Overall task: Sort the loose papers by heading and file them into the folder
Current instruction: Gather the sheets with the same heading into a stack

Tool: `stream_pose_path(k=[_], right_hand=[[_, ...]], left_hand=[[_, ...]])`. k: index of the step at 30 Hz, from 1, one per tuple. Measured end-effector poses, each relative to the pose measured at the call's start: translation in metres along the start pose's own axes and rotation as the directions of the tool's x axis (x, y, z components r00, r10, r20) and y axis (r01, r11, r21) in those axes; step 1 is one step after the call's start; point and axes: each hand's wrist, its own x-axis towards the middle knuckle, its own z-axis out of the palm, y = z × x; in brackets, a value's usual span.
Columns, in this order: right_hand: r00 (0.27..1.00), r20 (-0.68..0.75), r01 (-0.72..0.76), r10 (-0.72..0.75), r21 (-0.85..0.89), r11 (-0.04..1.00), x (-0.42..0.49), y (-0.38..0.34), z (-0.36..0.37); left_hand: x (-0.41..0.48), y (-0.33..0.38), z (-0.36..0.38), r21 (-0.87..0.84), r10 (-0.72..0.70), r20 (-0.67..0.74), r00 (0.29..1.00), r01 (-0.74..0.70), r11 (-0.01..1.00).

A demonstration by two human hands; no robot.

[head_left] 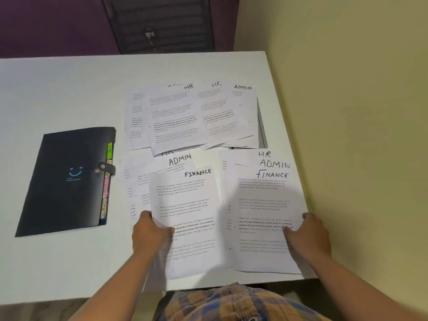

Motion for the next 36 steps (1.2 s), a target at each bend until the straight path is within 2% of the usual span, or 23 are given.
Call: stream_pose_path(k=[3,8,12,17,21,27,31,34,36], right_hand=[[0.999,0.021,-0.027,0.026,0.057,0.998,0.004,0.001,0.0],[0.999,-0.044,0.029,-0.017,0.268,0.963,0.001,0.0,-0.008],[0.994,-0.095,0.097,-0.055,0.526,0.845,-0.017,-0.014,-0.025],[0.987,-0.135,0.161,-0.091,0.701,0.695,-0.035,-0.04,-0.052],[0.984,-0.044,0.141,-0.171,0.778,0.613,-0.046,-0.071,-0.053],[0.946,0.114,0.099,-0.303,0.79,0.605,-0.057,-0.132,-0.019],[0.906,0.284,-0.069,-0.314,0.83,0.554,-0.059,-0.158,-0.001],[0.902,0.289,-0.074,-0.32,0.835,0.546,-0.064,-0.163,0.004],[0.906,0.283,-0.074,-0.316,0.839,0.539,-0.069,-0.163,0.005]], left_hand=[[0.002,0.002,-0.003,0.006,0.028,0.028,0.999,-0.028,1.0],[-0.005,0.002,-0.016,-0.205,0.118,0.096,0.988,-0.096,0.974],[-0.011,0.002,-0.029,-0.331,0.146,0.08,0.986,-0.112,0.937],[-0.013,0.014,-0.042,-0.496,0.14,0.057,0.988,-0.094,0.863],[-0.01,0.024,-0.051,-0.615,0.139,0.095,0.986,-0.052,0.787],[-0.011,0.052,-0.062,-0.8,0.188,0.246,0.951,0.09,0.593],[-0.015,0.061,-0.073,-0.792,0.177,0.332,0.927,0.172,0.586],[-0.015,0.059,-0.076,-0.771,0.15,0.322,0.935,0.167,0.615],[-0.015,0.056,-0.078,-0.779,0.19,0.296,0.936,0.121,0.615]])
